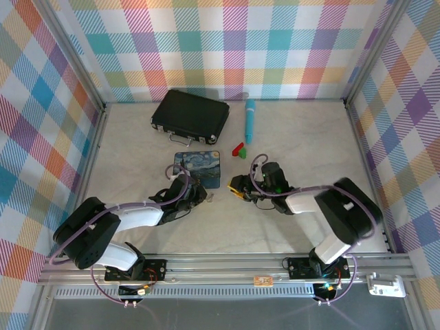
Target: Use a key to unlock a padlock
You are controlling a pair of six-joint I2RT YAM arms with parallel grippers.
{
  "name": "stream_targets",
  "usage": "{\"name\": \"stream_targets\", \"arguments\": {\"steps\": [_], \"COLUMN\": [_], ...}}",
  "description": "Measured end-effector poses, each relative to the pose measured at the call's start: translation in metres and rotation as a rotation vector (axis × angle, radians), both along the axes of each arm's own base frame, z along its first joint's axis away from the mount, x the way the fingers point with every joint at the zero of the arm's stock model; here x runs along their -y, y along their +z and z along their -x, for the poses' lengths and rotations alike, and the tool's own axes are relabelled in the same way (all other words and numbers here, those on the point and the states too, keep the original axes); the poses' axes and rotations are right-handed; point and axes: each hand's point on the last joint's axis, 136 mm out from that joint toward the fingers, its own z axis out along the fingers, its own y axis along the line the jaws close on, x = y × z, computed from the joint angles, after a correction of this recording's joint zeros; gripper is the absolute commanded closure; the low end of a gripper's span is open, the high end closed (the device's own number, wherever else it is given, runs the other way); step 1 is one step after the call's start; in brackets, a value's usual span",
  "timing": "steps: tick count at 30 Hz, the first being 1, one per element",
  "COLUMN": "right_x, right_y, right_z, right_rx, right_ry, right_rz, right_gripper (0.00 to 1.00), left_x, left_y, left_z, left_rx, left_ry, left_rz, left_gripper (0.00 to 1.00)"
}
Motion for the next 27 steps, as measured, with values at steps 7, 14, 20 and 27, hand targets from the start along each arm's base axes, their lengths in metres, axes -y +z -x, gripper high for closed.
{"name": "stream_targets", "arguments": {"steps": [7, 14, 20, 27], "right_x": [0.024, 0.039, 0.030, 0.008], "right_y": [0.038, 0.028, 0.023, 0.022], "right_z": [-0.002, 0.015, 0.025, 0.025], "right_rx": [0.241, 0.326, 0.358, 0.393], "right_ry": [0.046, 0.140, 0.215, 0.272], "right_rz": [0.244, 0.425, 0.492, 0.506], "right_gripper": [0.57, 0.57, 0.57, 0.56], "left_x": [-0.004, -0.009, -0.014, -0.021], "left_y": [0.001, 0.001, 0.008, 0.028], "left_z": [0.007, 0.007, 0.005, 0.002], "left_rx": [-0.001, -0.004, 0.021, 0.065], "left_ry": [-0.023, -0.021, -0.005, 0.032], "left_rz": [-0.113, -0.168, -0.179, -0.170], "left_gripper": [1.00, 0.67, 0.54, 0.41]}}
